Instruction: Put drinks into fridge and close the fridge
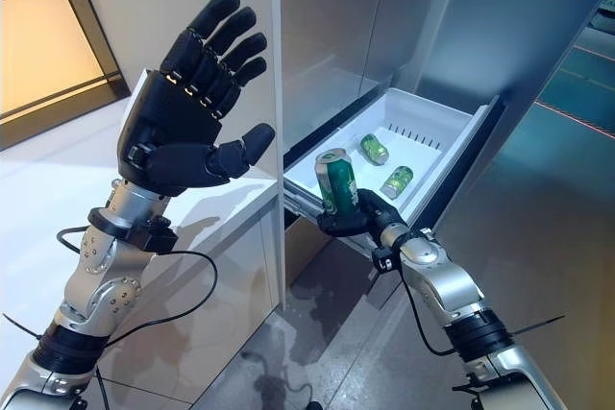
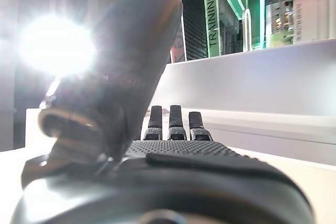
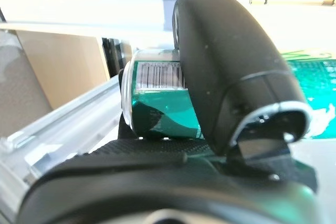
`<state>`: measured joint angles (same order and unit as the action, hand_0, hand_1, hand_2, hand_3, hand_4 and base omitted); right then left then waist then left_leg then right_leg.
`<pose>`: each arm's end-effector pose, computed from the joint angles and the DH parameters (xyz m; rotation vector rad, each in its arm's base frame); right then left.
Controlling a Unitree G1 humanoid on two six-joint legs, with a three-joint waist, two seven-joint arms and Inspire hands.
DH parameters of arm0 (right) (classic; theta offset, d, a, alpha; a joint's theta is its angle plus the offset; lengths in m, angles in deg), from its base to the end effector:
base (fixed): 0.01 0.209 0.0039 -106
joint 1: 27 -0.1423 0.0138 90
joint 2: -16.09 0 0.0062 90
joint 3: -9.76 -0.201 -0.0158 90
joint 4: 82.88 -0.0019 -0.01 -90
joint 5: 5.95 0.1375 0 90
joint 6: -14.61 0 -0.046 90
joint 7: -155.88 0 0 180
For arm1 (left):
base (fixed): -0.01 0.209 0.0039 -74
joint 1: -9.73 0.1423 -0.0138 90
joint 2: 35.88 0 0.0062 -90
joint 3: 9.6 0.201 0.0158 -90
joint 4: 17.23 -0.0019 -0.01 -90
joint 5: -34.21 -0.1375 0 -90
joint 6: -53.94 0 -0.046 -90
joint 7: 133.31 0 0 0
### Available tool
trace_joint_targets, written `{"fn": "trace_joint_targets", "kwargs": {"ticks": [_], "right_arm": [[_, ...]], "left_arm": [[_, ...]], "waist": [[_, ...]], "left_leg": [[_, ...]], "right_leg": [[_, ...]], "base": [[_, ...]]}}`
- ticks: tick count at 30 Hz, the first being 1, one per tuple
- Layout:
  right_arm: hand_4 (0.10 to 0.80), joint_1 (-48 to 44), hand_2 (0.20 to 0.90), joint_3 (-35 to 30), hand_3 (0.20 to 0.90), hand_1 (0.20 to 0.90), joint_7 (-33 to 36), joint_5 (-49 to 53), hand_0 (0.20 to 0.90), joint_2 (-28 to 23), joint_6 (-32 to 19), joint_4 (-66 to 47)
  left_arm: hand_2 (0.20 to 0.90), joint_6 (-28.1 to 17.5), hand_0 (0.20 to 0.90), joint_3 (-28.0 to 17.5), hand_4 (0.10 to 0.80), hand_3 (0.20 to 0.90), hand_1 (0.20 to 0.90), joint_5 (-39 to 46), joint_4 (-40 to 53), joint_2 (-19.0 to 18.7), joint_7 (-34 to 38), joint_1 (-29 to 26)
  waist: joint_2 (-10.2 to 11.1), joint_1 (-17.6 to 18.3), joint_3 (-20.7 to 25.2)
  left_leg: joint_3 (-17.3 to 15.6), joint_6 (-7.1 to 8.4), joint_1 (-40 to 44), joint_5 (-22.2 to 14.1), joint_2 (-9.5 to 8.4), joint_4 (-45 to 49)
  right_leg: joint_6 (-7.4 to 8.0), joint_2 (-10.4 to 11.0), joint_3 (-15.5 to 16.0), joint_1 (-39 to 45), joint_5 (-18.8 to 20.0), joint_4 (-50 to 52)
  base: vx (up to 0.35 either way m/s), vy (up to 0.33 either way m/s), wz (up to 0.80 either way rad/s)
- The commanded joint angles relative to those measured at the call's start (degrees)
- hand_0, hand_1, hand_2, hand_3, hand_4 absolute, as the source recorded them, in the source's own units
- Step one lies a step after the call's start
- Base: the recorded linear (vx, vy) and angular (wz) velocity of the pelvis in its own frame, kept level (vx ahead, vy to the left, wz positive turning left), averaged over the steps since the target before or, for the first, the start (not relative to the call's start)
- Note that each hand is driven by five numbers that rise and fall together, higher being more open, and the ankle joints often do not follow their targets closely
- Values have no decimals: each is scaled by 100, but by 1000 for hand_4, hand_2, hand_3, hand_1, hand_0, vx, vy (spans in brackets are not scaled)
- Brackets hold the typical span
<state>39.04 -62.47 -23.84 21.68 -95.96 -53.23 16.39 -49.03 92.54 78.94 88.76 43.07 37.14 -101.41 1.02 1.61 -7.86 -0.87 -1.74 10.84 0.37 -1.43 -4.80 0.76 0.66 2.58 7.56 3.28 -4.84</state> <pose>0.2775 -0.2260 0.0909 -0.2953 0.2735 0.1840 0.2416 0.1659 0.1636 -0.2825 -0.6854 -0.6226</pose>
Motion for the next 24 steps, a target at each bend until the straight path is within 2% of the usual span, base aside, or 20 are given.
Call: {"fn": "trace_joint_targets", "kwargs": {"ticks": [1, 3, 4, 8, 10, 14, 18, 21, 24], "right_arm": [[100, -1896, 300, -887, 200, 300, 557, 47, 300, -175, -932, 93], [100, -2114, 300, -865, 200, 300, 750, 70, 300, -266, -990, 420], [100, -2308, 300, -820, 200, 300, 932, 169, 300, -353, -1053, 726], [100, -2825, 300, -696, 200, 300, 1115, 219, 300, -689, -1055, 1537], [100, -3089, 300, -552, 200, 300, 1066, 209, 300, -937, -1100, 2087], [100, -3548, 300, -97, 200, 300, 877, -172, 300, -1399, -966, 3131], [100, -3798, 300, 249, 200, 300, 752, -377, 300, -1643, -840, 3783], [100, -3958, 300, 337, 200, 300, 673, -591, 300, -1722, -873, 4348], [100, -4199, 300, 481, 200, 300, 678, -763, 300, -1751, -816, 4707]], "left_arm": [[900, 357, 900, -14, 800, 900, 900, 587, -262, 152, -119, -738], [900, 1028, 900, 113, 800, 900, 900, 974, -406, 238, -288, -649], [900, 1613, 900, 259, 800, 900, 900, 1184, -503, 305, -332, -528], [900, 2582, 900, 686, 800, 900, 900, 1330, -877, 418, -720, -65], [900, 2880, 900, 936, 800, 900, 900, 1323, -1017, 321, -966, 277], [900, 3277, 900, 1351, 800, 900, 900, 1218, -1165, -10, -1268, 895], [900, 3403, 900, 1650, 800, 900, 900, 1100, -1303, -282, -1491, 1201], [900, 3355, 900, 2003, 800, 900, 900, 834, -1650, -400, -1753, 1263], [900, 3001, 900, 2320, 800, 900, 900, 416, -2177, -415, -1847, 1076]], "waist": [[284, -234, 473], [275, -304, 442], [265, -369, 419], [232, -539, 351], [211, -640, 304], [164, -808, 191], [124, -909, 43], [94, -990, -164], [70, -1031, -446]], "left_leg": [[264, -4, -44, -175, -121, 51], [307, -1, -46, -172, -120, 61], [345, 7, -46, -170, -121, 72], [420, 18, -59, -164, -124, 104], [470, 31, -70, -148, -128, 112], [565, 54, -93, -136, -116, 128], [634, 54, -179, -88, -108, 192], [714, 32, -435, -47, -113, 312], [766, 22, -775, 3, -116, 401]], "right_leg": [[164, 185, 159, 105, -221, 347], [161, 194, 219, 124, -230, 358], [163, 205, 273, 144, -235, 362], [168, 234, 412, 201, -240, 342], [175, 247, 486, 220, -240, 345], [182, 265, 608, 254, -309, 379], [174, 276, 665, 208, -324, 460], [144, 262, 643, -3, -324, 564], [133, 237, 590, -305, -285, 618]], "base": [[45, -5, 14], [57, -1, 7], [79, 4, 13], [74, 20, 29], [77, 31, 22], [86, 24, 31], [60, -7, 21], [-59, -65, 24], [-189, -93, 18]]}}
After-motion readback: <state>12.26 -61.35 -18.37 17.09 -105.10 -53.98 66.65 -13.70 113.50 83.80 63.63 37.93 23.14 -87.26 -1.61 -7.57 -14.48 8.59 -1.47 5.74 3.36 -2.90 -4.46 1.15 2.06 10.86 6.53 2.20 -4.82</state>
